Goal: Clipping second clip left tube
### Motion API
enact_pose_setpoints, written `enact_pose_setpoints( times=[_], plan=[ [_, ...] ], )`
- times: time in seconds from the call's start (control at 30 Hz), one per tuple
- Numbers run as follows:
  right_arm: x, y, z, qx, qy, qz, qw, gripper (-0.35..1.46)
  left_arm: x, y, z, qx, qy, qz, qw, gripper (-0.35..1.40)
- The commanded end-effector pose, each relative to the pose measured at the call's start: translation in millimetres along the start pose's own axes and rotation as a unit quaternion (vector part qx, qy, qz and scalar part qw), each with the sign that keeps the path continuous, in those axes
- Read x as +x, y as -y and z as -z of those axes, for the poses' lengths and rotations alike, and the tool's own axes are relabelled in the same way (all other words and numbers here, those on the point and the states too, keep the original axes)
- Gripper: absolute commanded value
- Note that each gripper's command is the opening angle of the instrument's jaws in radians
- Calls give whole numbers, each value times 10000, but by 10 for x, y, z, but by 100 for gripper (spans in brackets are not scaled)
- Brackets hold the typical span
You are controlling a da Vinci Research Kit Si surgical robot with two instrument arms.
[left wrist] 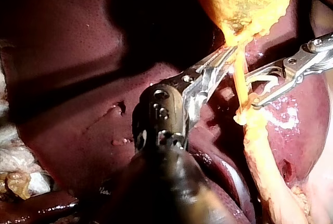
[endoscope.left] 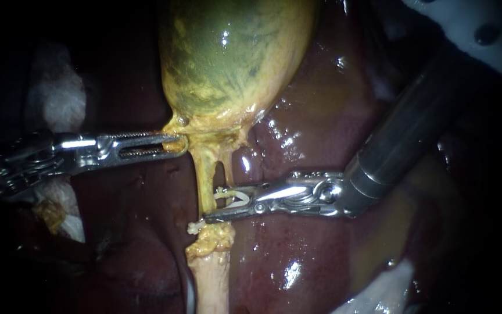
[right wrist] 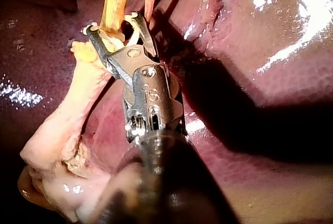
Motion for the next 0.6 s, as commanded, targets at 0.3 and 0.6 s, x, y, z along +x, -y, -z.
enact_pose_setpoints(
  times=[0.3, 0.6],
  plan=[
    [10, 8, -15, -13, -22, -350, 9994, 51, 0, 0, 0, 6, -1, 1, 10000, -35],
    [14, 15, -26, -127, 132, -360, 9992, 51, 0, 0, 0, 5, -1, 2, 10000, -35]
  ],
)
